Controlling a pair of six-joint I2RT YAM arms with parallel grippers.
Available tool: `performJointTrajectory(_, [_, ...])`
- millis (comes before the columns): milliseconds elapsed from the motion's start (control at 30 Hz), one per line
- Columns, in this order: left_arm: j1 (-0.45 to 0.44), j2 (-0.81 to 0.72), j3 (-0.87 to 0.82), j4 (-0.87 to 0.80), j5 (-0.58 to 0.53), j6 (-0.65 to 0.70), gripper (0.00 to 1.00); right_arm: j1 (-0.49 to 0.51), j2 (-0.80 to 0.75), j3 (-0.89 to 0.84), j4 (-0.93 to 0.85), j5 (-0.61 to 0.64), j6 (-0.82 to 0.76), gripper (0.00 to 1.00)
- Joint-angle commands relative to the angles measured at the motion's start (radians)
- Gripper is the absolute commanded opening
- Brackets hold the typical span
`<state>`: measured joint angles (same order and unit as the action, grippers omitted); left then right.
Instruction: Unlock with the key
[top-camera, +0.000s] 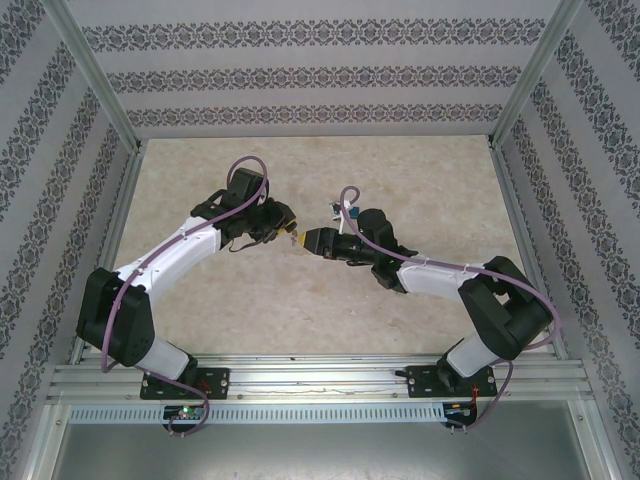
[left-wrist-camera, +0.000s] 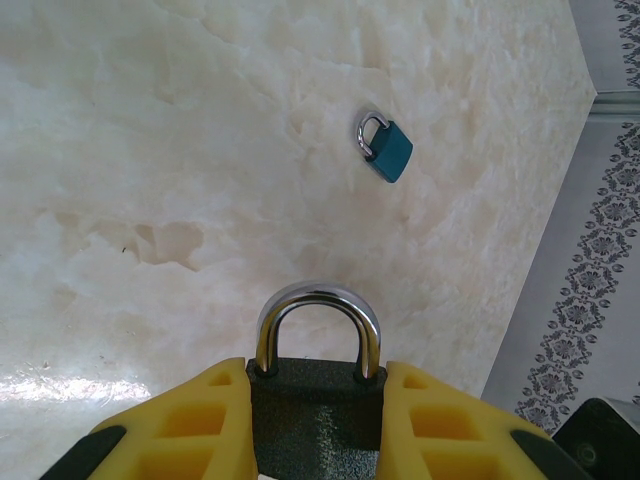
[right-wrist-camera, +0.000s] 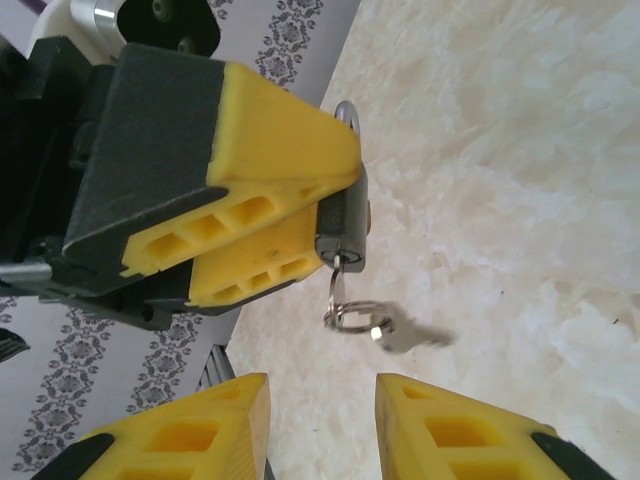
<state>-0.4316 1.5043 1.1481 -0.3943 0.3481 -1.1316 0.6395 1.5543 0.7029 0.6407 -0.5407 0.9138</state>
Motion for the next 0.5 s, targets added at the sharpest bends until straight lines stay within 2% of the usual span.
performJointTrajectory(0, [-0.011,-0.01,0.007,0.019,0.014,0.021,0.12,0.006,0.01,0.038,0.016,0.034,-0.015,0.34])
performJointTrajectory(467, [-0.016,-0.008,0.011,0.028,0.02,0.013,0.12,0.006,0.06,0.079,0.028,0.016,0.003,0.31])
